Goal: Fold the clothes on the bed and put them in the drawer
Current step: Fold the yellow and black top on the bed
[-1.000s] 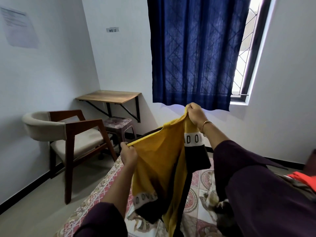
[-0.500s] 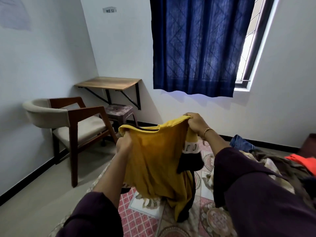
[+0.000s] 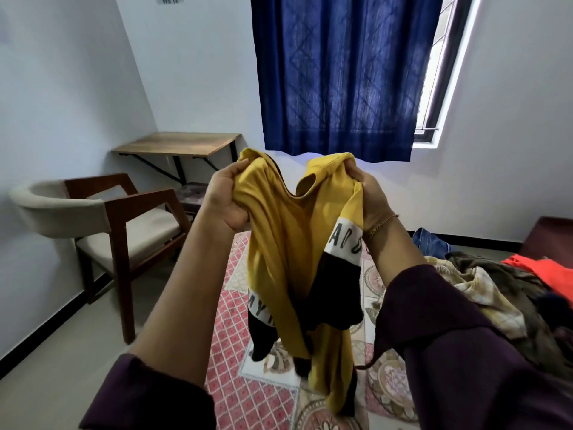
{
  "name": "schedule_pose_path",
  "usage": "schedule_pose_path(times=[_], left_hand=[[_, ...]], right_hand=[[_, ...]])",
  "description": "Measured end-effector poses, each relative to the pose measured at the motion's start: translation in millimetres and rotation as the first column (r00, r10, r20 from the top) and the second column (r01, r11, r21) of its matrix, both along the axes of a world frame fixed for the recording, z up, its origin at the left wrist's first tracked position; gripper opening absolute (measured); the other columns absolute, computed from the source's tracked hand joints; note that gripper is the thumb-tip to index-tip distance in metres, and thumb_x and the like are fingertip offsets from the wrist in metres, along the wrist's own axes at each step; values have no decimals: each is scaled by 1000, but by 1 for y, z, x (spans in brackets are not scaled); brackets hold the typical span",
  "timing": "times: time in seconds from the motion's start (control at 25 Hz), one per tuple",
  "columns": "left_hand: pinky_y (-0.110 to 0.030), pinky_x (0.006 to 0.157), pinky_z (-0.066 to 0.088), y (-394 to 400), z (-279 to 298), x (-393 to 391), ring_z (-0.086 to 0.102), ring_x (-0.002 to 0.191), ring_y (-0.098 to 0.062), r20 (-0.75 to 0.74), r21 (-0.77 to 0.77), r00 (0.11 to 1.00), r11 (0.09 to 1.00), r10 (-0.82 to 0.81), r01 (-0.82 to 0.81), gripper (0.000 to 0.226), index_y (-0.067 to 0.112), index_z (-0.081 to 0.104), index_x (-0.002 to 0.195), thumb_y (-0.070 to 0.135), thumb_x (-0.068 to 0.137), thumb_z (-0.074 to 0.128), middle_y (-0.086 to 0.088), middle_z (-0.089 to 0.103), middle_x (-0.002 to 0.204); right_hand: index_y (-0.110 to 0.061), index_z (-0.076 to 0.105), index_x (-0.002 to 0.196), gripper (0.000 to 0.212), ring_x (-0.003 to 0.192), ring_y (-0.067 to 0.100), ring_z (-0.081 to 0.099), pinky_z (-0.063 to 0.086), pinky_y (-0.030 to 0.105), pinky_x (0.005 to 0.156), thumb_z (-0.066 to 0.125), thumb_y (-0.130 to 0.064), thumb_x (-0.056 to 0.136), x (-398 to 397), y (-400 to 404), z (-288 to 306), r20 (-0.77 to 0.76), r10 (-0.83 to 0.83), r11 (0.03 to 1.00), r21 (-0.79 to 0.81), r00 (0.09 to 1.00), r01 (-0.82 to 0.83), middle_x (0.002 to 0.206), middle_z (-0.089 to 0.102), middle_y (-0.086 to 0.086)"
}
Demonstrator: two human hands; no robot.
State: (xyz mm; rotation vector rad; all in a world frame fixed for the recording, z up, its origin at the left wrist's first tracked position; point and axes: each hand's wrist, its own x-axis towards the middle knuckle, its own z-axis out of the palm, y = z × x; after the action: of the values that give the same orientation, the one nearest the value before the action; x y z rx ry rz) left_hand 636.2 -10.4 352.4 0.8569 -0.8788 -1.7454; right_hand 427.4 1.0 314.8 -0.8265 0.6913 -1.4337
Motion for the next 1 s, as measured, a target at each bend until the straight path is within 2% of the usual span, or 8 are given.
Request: schedule_pose_path(times=[0.12,0.28,0.4,0.48,0.6,0.68,0.8,1.0], left_hand=[[-36,69,51,-28,0,-19,63,80,-26,207,14,969,990,132,-138,25,6,60,101,27,90,57,-13,66,88],[-34,77,47,-67,-60,-51,51,91,-22,546,-125,801,970,245,-211,21,12,47,110,11,89,54,-9,51,104],[-24,58,42,-80,-117,-65,48,69,-16,702,-232,678,970,219,-74,26,13,54,80,-5,88,37,-7,53,83],[-24,70,47,-92,-152,-68,59,80,-21,793,-270,577,962,194,47,38,18,63,69,-7,83,37,-6,65,87],[-37,85,47,-121,-184,-73,59,102,-28,915,-349,266,927,305,139,36,21,71,99,2,83,44,-4,65,114],[-42,94,42,-151,-196,-78,49,117,-31,917,-398,42,900,398,178,42,18,62,120,4,85,45,-4,53,131],[-47,99,33,-210,-207,-95,36,127,-32,896,-405,-130,901,425,155,43,15,46,132,6,90,44,-5,40,141],[-55,106,25,-365,-295,-151,29,134,-32,945,-148,-268,977,185,153,49,23,39,139,17,91,46,-5,34,146]], right_hand=[[-10,60,107,43,95,24,62,53,35,79,28,-38,101,-11,-16,-6,-109,-105,989,94,988,116,106,65,13],[-16,62,98,25,78,16,57,49,25,68,37,-12,99,-27,-28,-42,-450,-131,946,209,883,247,89,60,6],[-23,53,79,37,64,14,47,41,22,55,39,10,88,-43,-48,-81,-748,-160,913,136,644,384,80,51,2],[-22,46,65,41,61,15,40,31,21,50,35,15,81,-53,-64,-107,-885,-171,903,35,434,429,69,46,-1],[-10,61,54,42,67,15,48,36,22,57,35,18,74,-68,-101,-149,-947,-192,883,-52,259,467,65,55,0],[3,72,76,36,81,20,53,35,20,67,38,16,79,-83,-140,-170,-953,-252,851,-136,169,507,80,59,5],[5,68,104,31,105,34,49,28,16,72,42,10,87,-113,-213,-194,-941,-327,820,-240,82,520,106,53,24],[-24,33,145,61,122,38,37,37,34,98,32,4,91,-180,-361,-293,-985,81,965,40,-151,259,132,35,25]])
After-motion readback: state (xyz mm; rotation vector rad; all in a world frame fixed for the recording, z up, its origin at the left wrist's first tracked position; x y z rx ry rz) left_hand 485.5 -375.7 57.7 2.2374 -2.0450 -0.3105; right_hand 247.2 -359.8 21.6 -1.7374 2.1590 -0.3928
